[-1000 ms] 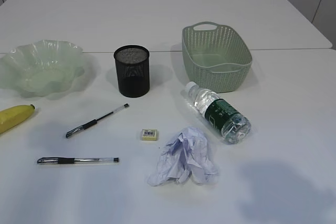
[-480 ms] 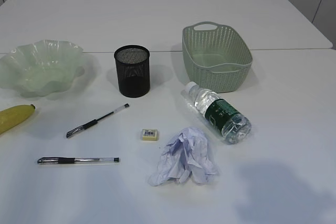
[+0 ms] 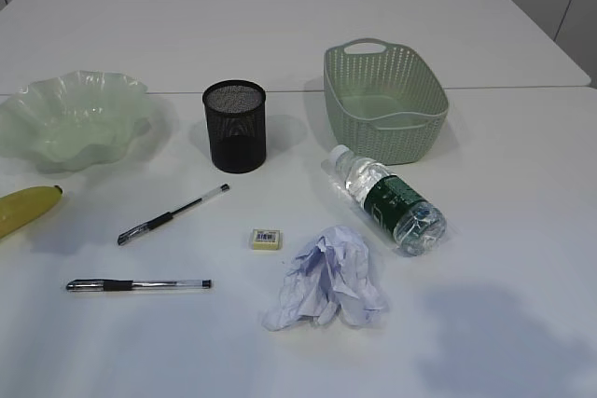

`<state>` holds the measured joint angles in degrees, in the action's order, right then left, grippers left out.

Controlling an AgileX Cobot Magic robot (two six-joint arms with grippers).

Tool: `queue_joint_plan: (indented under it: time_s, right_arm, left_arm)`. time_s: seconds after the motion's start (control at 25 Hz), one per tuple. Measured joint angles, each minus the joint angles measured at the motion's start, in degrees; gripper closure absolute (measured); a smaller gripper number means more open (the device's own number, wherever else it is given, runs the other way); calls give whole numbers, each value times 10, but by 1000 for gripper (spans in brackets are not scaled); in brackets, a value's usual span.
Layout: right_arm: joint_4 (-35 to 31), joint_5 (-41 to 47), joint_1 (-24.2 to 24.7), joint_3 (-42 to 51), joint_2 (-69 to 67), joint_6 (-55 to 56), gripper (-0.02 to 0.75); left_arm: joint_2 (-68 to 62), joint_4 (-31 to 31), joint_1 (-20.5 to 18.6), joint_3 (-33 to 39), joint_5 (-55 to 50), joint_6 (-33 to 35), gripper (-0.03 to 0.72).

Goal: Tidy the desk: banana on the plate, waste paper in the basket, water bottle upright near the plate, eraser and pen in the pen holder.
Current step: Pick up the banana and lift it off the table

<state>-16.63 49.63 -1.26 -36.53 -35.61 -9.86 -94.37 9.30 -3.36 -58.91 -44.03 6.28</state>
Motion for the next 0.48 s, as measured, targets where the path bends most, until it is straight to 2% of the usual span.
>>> queue_joint_plan:
  time_s: [0.48]
  right_arm:
    - [-1,0,0,0,-34,0,276]
  left_arm:
    - [-86,-8,0,-4,64,18,119]
